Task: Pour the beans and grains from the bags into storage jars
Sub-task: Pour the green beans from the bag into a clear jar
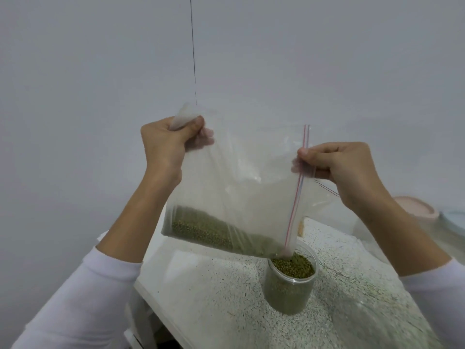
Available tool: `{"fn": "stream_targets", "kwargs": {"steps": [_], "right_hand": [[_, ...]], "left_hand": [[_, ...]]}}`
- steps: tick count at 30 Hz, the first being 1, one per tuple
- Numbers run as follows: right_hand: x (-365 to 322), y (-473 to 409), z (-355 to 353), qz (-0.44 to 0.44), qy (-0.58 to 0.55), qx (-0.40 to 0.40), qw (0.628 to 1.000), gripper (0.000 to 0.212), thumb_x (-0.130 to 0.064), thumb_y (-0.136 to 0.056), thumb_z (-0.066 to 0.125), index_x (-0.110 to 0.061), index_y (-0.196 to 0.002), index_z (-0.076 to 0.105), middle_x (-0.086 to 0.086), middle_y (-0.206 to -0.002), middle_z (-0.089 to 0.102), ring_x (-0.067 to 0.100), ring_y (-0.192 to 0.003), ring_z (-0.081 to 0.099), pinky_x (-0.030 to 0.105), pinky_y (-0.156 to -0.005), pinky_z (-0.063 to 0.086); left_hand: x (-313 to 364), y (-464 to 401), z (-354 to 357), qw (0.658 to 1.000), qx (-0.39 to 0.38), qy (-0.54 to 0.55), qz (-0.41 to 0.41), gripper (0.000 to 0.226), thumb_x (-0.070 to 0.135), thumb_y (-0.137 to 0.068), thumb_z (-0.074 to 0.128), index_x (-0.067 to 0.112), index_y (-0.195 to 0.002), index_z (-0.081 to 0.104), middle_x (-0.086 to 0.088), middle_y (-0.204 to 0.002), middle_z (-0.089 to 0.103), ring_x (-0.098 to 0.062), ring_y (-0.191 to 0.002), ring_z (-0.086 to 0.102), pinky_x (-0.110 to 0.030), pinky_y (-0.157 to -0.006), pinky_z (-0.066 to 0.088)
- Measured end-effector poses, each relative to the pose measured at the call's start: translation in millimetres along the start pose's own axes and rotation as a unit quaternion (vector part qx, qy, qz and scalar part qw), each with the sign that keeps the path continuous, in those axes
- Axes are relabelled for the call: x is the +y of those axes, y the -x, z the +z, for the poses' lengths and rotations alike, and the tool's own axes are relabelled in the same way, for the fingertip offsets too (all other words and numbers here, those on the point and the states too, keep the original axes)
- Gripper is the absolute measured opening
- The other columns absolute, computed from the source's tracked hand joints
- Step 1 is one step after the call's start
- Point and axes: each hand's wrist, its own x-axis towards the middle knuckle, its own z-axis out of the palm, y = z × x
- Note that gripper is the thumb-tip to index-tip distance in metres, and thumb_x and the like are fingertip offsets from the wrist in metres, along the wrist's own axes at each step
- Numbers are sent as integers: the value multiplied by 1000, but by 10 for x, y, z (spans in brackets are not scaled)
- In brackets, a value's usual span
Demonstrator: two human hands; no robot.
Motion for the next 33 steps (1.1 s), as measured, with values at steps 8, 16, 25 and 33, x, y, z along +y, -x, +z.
{"fn": "stream_targets", "kwargs": {"steps": [8,16,25,33], "right_hand": [[-33,26,37,-2,8,-22,1000,9,-3,-77,73,5,-76,70,18,-71,70,30,-68,70,40,-77,59],[-50,19,75,3,23,-38,999,10,-5,-77,73,5,-77,70,18,-72,71,30,-69,70,42,-78,58],[-26,-10,87,-8,0,1,1000,9,-5,-77,73,2,-72,70,16,-71,70,29,-69,70,40,-78,59],[-32,-53,97,-16,-1,9,1000,10,-6,-78,73,-1,-70,70,13,-69,71,31,-72,70,42,-80,58]], "left_hand": [[50,-5,-25,1000,-11,1,9,12,0,-84,67,0,-72,64,0,-52,64,-17,-55,65,-31,-64,58],[71,-9,-31,1000,-9,-9,18,11,-1,-84,66,-1,-73,64,1,-52,64,-17,-54,65,-33,-66,59],[57,-43,-77,999,38,7,31,11,1,-83,68,0,-72,66,0,-53,64,-18,-56,65,-32,-65,58],[65,-83,-103,999,33,12,37,10,0,-84,67,-1,-75,65,1,-53,64,-17,-56,65,-33,-67,59]]}}
